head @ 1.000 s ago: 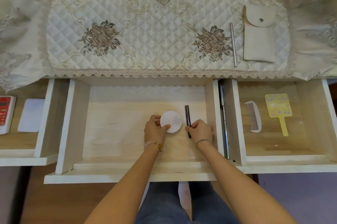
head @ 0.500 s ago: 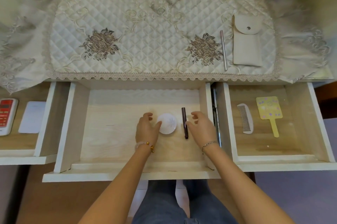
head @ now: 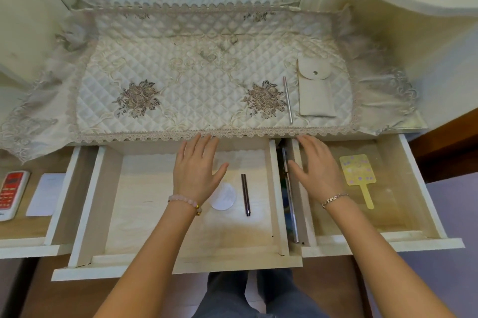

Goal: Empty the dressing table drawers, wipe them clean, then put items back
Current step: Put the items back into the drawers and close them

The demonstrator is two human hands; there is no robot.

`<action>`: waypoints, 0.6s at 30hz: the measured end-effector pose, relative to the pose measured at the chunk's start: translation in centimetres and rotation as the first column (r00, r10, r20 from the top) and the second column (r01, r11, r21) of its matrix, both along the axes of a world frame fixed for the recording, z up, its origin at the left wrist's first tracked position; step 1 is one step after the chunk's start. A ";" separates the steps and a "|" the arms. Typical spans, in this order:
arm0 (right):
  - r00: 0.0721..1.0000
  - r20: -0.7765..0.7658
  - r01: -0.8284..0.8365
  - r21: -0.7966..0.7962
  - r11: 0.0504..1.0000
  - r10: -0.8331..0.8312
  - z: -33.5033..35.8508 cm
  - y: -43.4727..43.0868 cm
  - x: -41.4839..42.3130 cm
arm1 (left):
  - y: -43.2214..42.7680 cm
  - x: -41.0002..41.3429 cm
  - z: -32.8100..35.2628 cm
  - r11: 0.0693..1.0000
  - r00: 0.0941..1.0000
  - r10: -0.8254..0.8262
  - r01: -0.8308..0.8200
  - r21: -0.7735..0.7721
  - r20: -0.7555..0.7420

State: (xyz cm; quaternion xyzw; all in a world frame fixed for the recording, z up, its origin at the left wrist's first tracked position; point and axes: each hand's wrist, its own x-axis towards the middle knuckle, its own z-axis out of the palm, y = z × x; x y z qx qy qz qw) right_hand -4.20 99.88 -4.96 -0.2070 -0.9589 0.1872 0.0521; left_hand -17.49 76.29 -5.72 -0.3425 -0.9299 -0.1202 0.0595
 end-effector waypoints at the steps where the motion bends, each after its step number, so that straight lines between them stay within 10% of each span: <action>1: 1.000 -0.022 0.005 0.015 1.000 -0.005 0.2 0.8 0.0 | 0.6 -0.1 0.2 1.000 1.000 -0.012 0.012 -0.005 -0.015; 10: 0.995 -0.027 0.101 0.084 0.991 -0.099 1.3 10.7 -1.6 | 9.5 -2.6 2.0 0.998 0.997 -0.065 0.065 0.004 -0.042; 18: 0.972 0.023 0.235 -0.139 0.962 -0.234 0.2 15.0 -6.1 | 19.0 -3.3 0.3 0.996 0.966 0.038 -0.058 0.072 0.257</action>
